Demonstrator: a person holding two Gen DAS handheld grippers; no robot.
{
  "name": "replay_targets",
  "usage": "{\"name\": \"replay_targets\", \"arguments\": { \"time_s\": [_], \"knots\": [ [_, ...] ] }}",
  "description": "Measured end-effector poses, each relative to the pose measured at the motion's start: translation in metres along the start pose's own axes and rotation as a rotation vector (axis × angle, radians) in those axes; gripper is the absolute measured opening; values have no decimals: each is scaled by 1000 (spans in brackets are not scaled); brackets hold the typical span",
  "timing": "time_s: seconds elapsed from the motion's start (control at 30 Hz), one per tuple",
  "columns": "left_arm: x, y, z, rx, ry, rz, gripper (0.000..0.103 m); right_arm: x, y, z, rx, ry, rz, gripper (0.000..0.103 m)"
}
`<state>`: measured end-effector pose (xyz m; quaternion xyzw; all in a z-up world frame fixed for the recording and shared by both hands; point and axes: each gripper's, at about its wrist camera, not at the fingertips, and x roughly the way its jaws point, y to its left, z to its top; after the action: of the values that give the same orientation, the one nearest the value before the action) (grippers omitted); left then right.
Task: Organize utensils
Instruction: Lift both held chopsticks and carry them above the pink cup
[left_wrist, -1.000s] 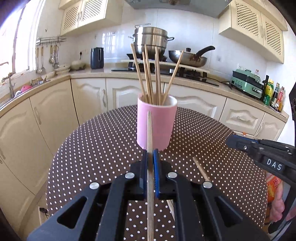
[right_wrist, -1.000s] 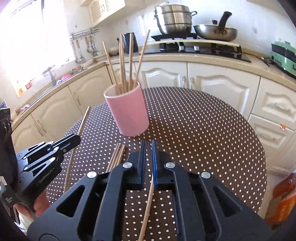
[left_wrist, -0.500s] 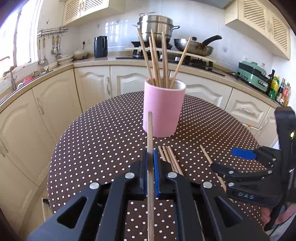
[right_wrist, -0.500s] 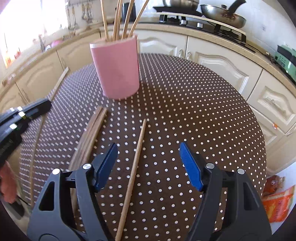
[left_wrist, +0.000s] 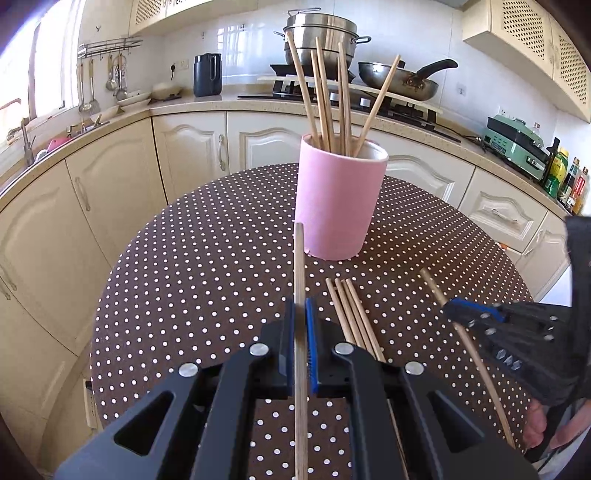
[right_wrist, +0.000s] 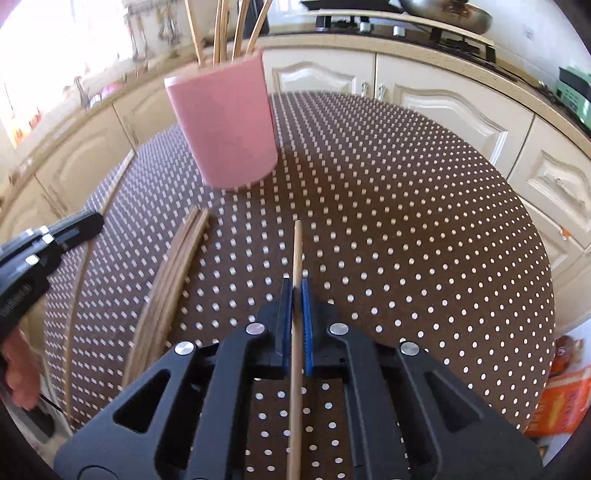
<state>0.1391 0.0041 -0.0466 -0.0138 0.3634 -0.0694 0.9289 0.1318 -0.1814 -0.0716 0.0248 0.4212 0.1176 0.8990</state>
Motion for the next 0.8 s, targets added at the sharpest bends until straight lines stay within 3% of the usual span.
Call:
{"name": "replay_targets", "arguments": {
  "time_s": [0.33, 0.8],
  "knots": [
    [-14, -5, 16, 3, -69, -7, 7, -53, 4, 28, 20, -222, 6, 6],
    [-36, -13, 35, 18, -158, -2, 7, -102, 16, 50, 11, -391, 16, 6]
  ]
}}
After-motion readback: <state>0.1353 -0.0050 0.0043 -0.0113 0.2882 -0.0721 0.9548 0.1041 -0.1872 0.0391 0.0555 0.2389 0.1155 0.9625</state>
